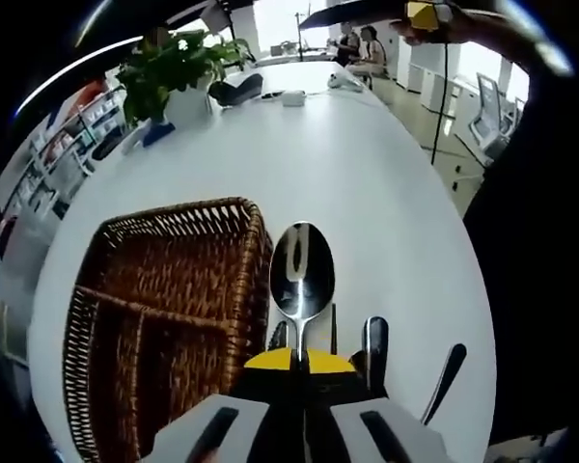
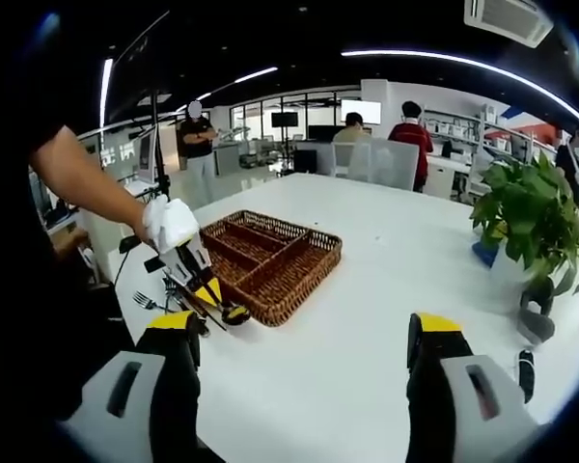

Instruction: Arrange the knives, forks, and spoons in their matching storage slots by inserting each utensil handle-first until every utensil is classified and aligned in the correct compartment

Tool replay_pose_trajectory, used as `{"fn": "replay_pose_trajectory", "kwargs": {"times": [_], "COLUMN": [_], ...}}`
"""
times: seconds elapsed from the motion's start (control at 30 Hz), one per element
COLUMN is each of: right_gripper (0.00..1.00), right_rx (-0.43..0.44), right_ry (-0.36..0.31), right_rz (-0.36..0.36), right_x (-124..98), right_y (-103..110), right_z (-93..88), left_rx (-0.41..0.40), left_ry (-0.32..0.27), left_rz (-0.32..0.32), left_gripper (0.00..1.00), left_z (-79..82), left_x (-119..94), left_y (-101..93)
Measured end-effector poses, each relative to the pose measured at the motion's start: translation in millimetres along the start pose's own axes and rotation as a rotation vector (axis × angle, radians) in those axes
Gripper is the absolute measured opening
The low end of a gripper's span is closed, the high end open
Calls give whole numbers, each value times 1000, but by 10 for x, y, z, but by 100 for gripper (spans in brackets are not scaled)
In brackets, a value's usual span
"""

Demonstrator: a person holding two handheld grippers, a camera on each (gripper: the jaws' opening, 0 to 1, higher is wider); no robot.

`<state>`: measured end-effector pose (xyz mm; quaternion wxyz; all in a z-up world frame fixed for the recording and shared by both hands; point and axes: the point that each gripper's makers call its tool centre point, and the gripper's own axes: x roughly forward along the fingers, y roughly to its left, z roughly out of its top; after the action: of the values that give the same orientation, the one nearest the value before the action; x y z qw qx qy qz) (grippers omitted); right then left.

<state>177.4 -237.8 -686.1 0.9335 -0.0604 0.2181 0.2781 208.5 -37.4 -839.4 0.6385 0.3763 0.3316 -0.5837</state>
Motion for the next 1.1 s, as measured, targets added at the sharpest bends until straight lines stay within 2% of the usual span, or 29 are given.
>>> {"fn": "replay_pose_trajectory", "kwargs": {"times": [0.4, 0.83, 1.1], "right_gripper": [90, 89, 89], "right_rx": [-32, -55, -70], "right_ry": [-13, -21, -31], "right_rz": [24, 57, 67], "right_x": [20, 37, 48], "right_y": [65, 218, 247], "right_z": [102, 155, 231], "left_rx": [23, 56, 7], "left_ry": [16, -1, -107], "left_rz": [-22, -5, 43], "left_gripper": [0, 0, 0], "left_z": [137, 324, 621], "left_x": [-229, -491, -715], "left_y": [-85, -69, 40]}}
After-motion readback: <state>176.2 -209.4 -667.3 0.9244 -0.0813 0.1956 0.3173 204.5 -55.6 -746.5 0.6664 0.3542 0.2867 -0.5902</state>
